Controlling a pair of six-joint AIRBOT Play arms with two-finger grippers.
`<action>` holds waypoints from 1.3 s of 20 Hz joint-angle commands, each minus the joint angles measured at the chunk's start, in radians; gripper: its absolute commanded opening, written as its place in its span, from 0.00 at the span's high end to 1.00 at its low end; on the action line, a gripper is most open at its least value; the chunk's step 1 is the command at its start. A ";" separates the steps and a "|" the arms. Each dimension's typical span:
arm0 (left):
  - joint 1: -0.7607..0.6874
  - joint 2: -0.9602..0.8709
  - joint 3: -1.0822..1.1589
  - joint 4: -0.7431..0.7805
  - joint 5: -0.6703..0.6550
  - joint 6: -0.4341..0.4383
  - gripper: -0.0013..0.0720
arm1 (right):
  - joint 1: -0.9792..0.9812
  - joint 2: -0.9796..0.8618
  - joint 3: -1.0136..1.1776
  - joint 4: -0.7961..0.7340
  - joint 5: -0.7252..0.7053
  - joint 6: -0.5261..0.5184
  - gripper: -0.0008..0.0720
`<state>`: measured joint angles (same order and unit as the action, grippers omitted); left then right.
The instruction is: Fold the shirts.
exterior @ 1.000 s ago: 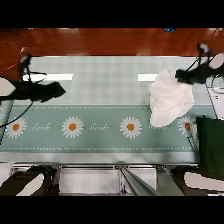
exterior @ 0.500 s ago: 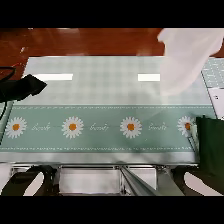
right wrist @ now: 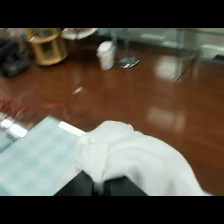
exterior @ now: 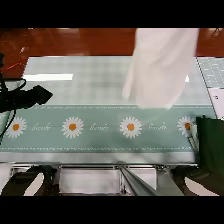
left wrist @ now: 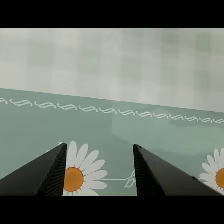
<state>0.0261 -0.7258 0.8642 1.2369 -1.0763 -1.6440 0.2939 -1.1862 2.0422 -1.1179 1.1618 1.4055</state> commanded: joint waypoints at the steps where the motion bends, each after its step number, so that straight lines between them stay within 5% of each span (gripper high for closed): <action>1: 0.036 0.000 -0.007 0.020 0.013 0.000 0.29 | 0.138 -0.041 -0.090 -0.012 0.130 -0.012 0.96; 8: 0.041 0.000 -0.020 -0.020 0.010 0.001 0.29 | 0.312 -0.129 -0.775 0.182 -0.114 -0.034 0.96; 13: -0.029 -0.003 -0.124 -0.026 0.068 0.001 0.29 | 0.387 -0.288 -0.887 0.272 -0.191 -0.027 0.96; 14: -0.042 -0.003 -0.144 -0.026 0.085 0.001 0.29 | 0.388 -0.300 -0.887 0.282 -0.195 -0.021 0.84; 15: -0.056 -0.005 -0.159 -0.026 0.086 0.001 0.29 | 0.378 -0.299 -0.886 0.283 -0.201 0.016 0.50; 16: -0.066 -0.011 -0.165 -0.025 0.084 0.006 0.29 | 0.355 -0.291 -0.876 0.279 -0.186 0.015 0.42; 20: -0.066 -0.099 -0.163 -0.087 0.042 0.013 0.29 | 0.090 -0.124 -0.863 0.178 -0.108 0.013 0.42; 23: -0.066 -0.267 -0.163 -0.323 0.010 0.176 0.29 | -0.155 0.055 -0.948 0.001 -0.063 0.082 0.43; 26: -0.057 -0.465 -0.132 -0.463 0.037 0.303 0.29 | -0.380 0.238 -1.167 -0.003 -0.032 0.084 0.43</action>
<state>-0.0364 -1.0340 0.7136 0.9424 -1.0424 -1.4757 0.1131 -1.1034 1.0245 -1.0615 1.0847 1.4681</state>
